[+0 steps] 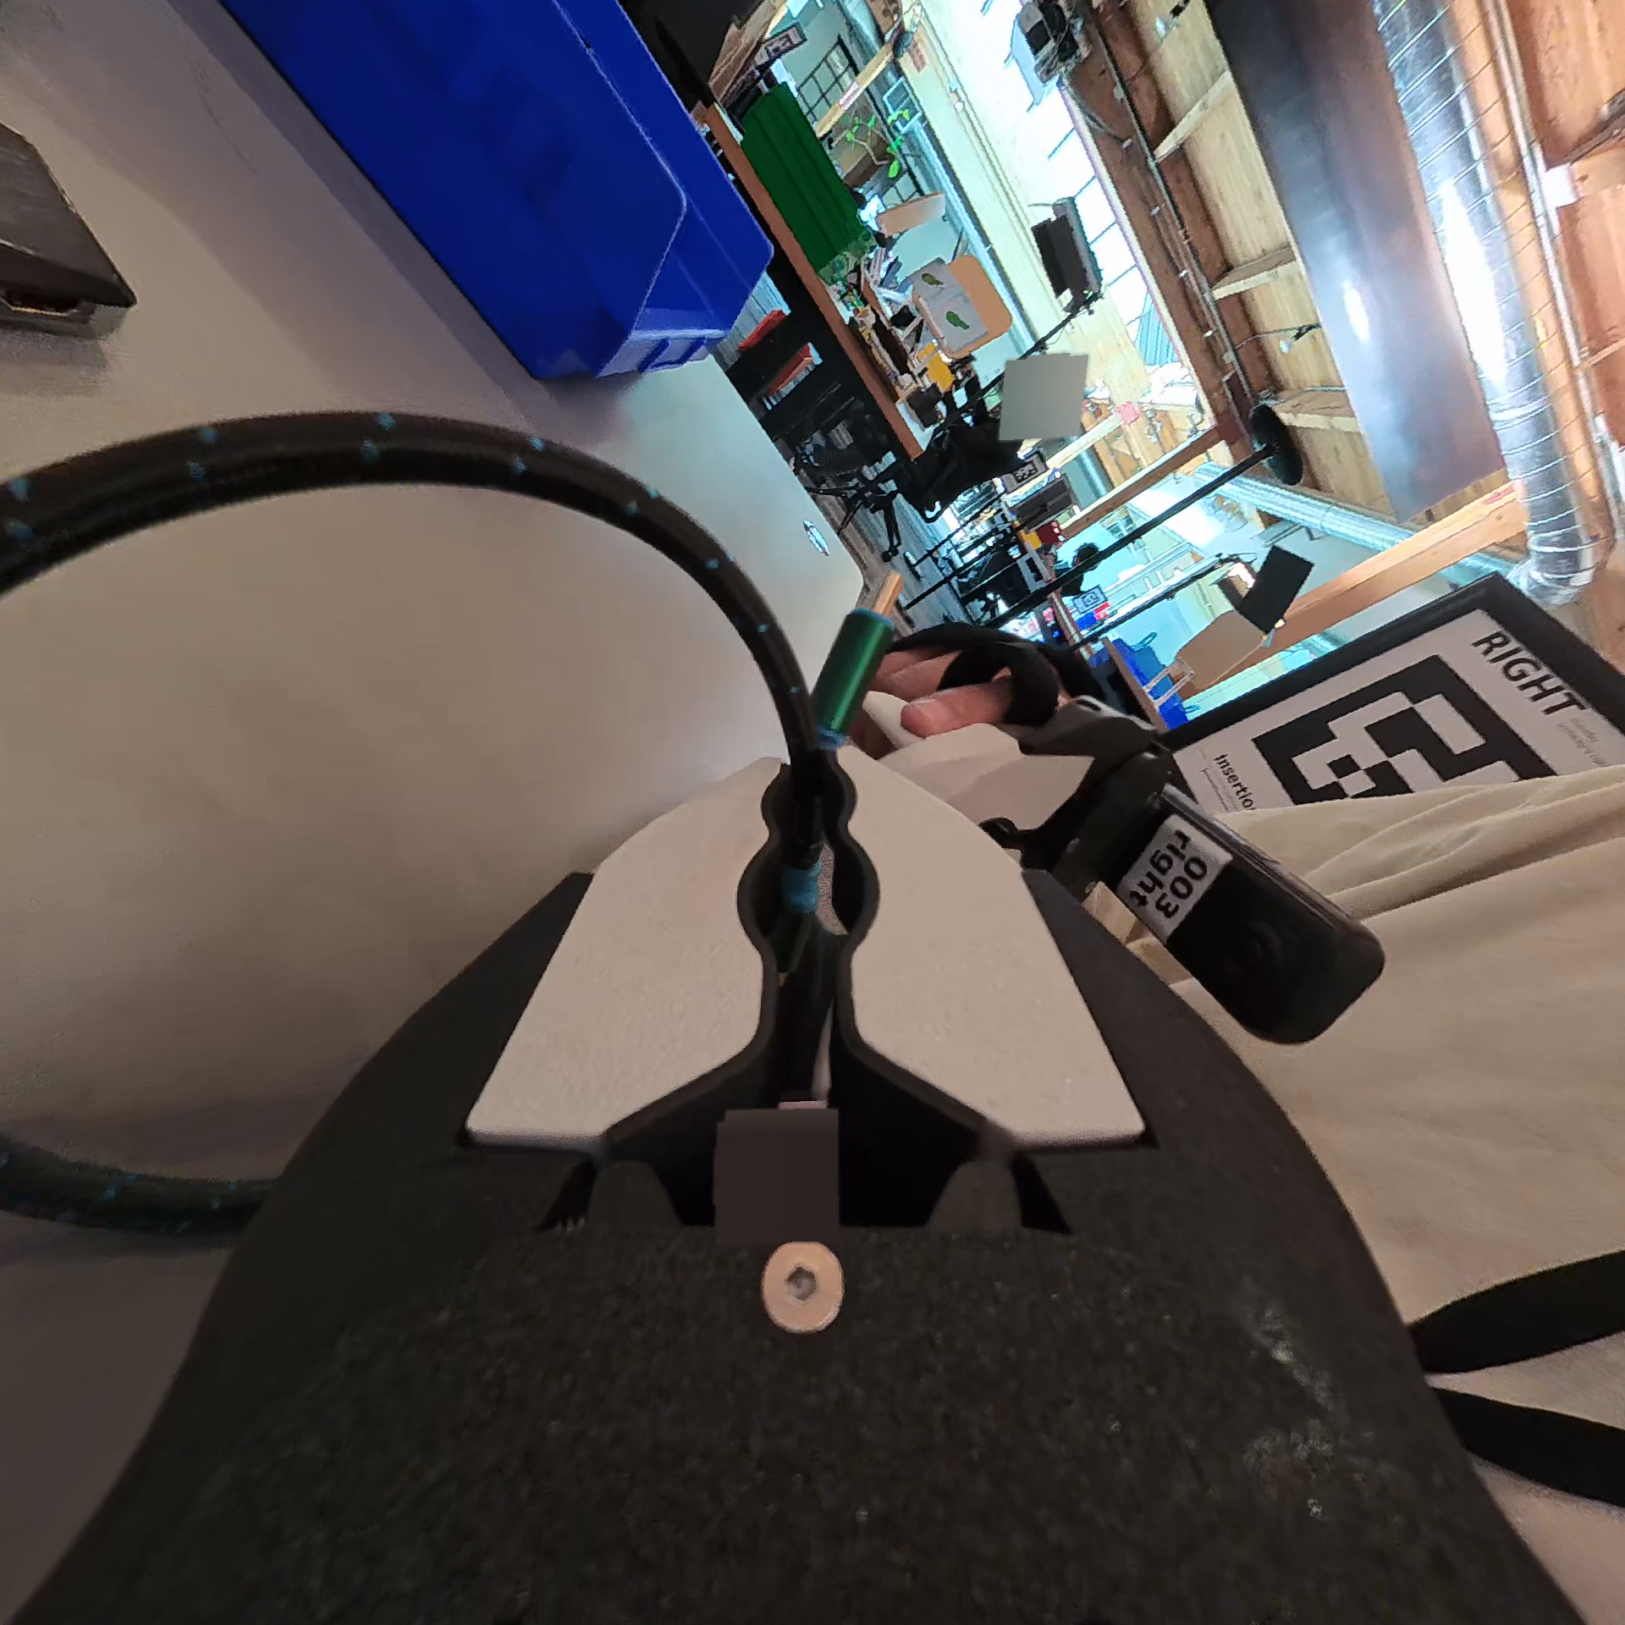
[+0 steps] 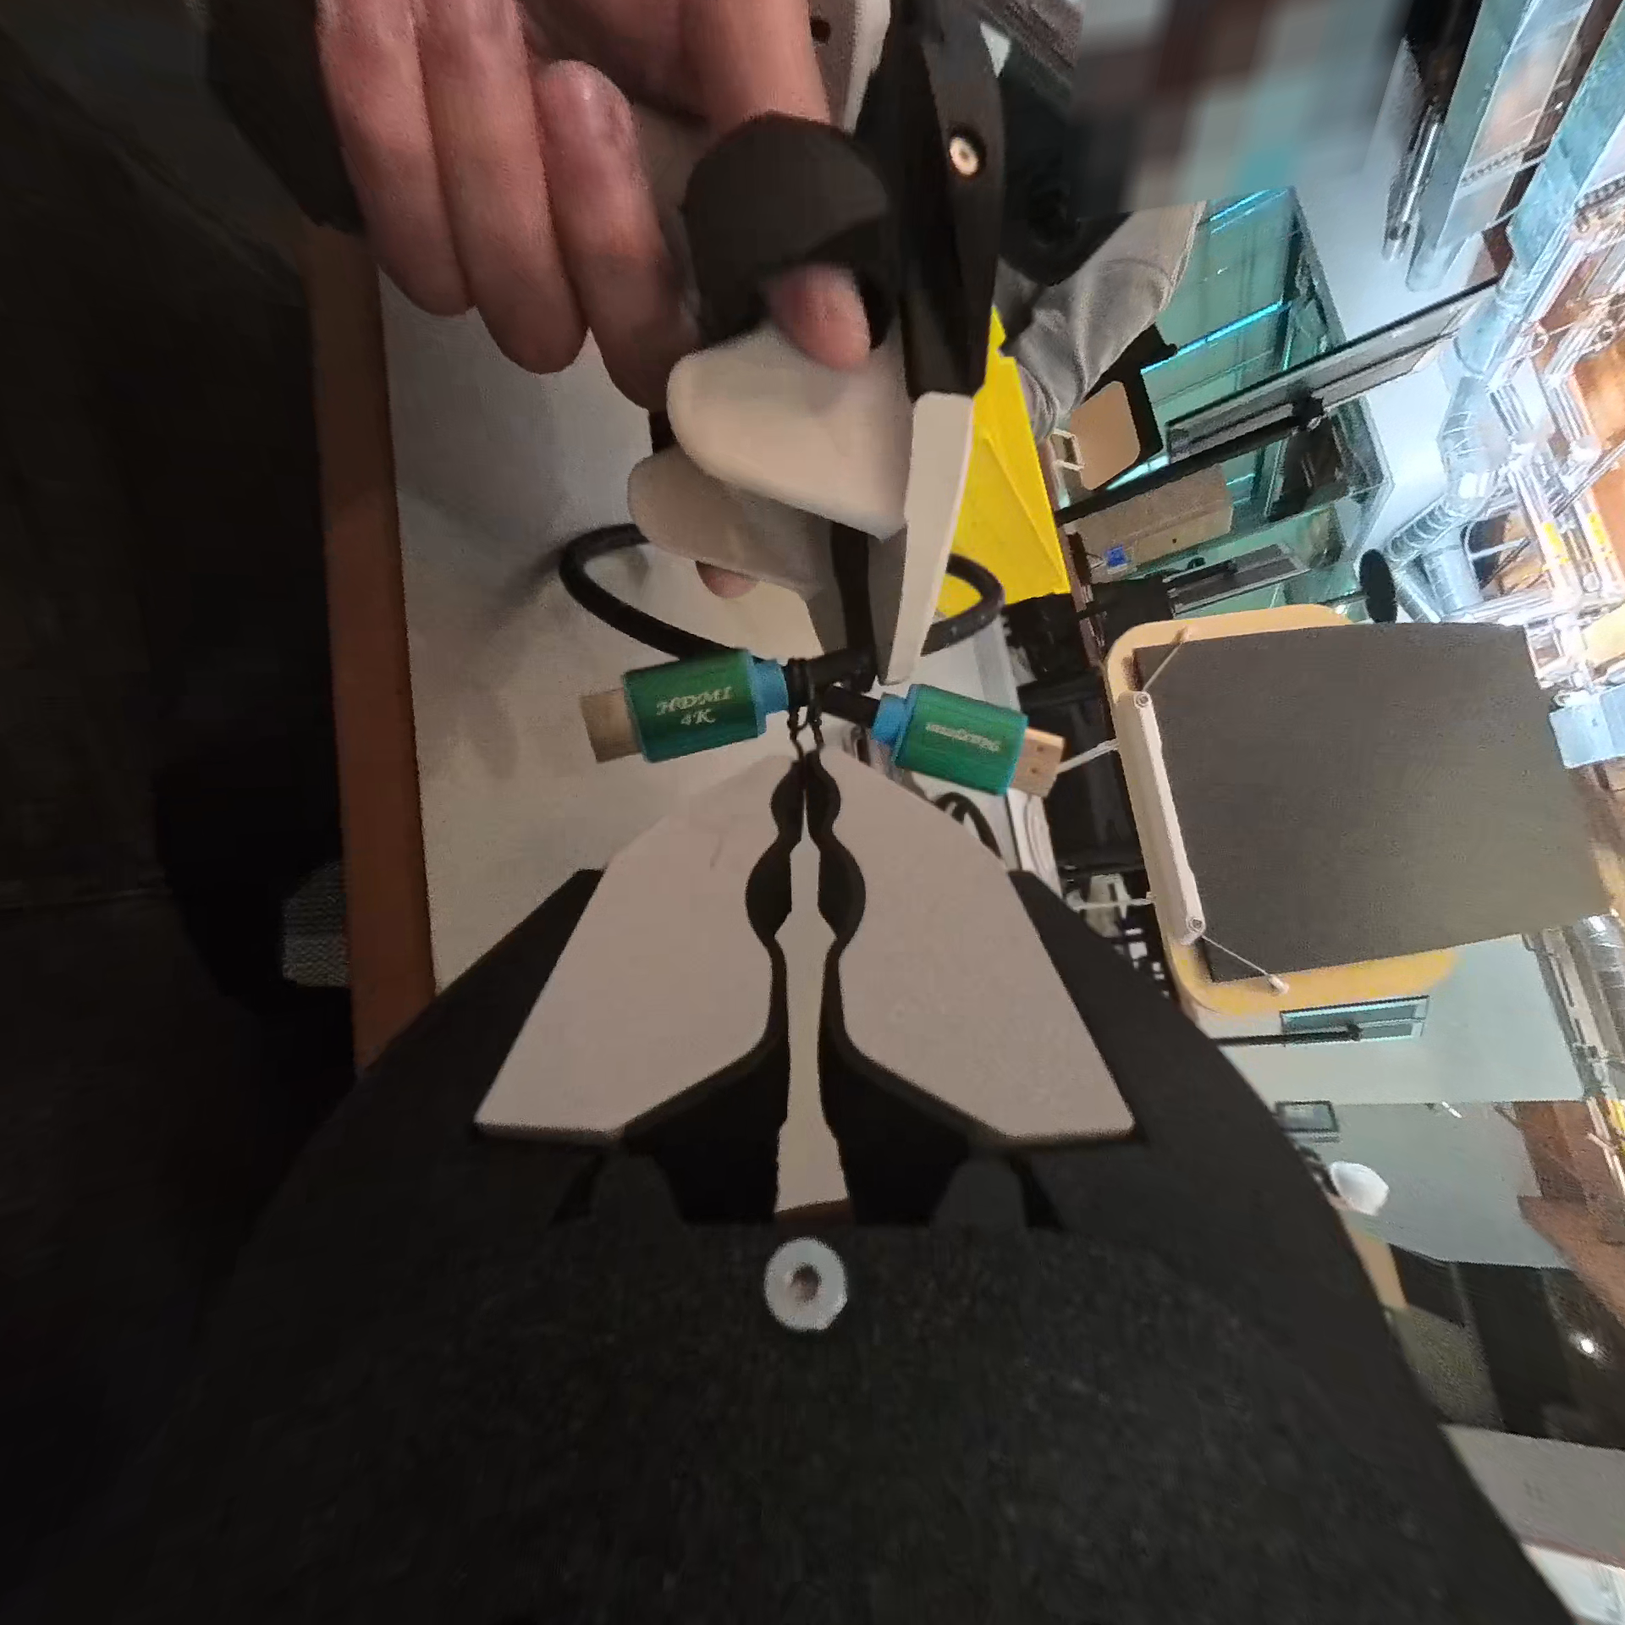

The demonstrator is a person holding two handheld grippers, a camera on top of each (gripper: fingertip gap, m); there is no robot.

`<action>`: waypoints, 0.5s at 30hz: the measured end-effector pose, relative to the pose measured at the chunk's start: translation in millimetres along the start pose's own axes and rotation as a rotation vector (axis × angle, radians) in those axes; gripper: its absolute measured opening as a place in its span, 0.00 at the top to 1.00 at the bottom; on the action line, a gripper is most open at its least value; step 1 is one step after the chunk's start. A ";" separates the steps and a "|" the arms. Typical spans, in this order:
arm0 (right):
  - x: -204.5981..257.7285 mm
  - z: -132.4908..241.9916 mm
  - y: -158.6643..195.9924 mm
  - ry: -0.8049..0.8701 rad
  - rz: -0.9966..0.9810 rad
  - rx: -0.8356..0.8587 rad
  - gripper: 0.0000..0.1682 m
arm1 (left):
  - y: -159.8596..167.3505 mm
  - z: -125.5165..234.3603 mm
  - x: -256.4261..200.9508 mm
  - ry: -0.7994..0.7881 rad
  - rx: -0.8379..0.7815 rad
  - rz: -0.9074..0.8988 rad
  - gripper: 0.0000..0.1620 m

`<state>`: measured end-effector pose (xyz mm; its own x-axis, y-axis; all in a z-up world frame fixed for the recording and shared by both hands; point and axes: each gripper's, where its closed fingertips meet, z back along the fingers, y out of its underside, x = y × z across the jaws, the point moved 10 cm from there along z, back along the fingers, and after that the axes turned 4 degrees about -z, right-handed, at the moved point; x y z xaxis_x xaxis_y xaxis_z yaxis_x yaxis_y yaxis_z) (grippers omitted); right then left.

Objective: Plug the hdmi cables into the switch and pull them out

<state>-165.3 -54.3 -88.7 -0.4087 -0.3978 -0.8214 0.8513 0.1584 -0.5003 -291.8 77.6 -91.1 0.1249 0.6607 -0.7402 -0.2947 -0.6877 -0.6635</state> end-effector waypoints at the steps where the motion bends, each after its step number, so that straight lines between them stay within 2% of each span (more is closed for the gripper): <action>1: -1.4 -0.2 1.9 0.000 -0.016 0.003 1.00 | 0.0 -0.2 -0.3 0.011 0.001 0.004 0.97; 5: -10.9 -0.2 13.9 0.032 -0.088 0.065 1.00 | -1.6 2.4 -3.3 0.061 -0.015 0.006 0.97; 8: -23.5 7.2 25.1 0.017 -0.234 0.019 1.00 | -3.2 6.7 1.0 -0.001 -0.025 -0.008 0.97; 15: -28.3 -0.8 32.9 -0.342 -0.857 -0.111 1.00 | -4.5 6.3 -1.5 0.033 -0.039 -0.011 0.97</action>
<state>-125.9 -37.1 -82.1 -0.7491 -0.6611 -0.0425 0.2596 -0.2340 -0.9369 -296.7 81.6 -86.3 0.1594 0.6587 -0.7353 -0.2562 -0.6917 -0.6752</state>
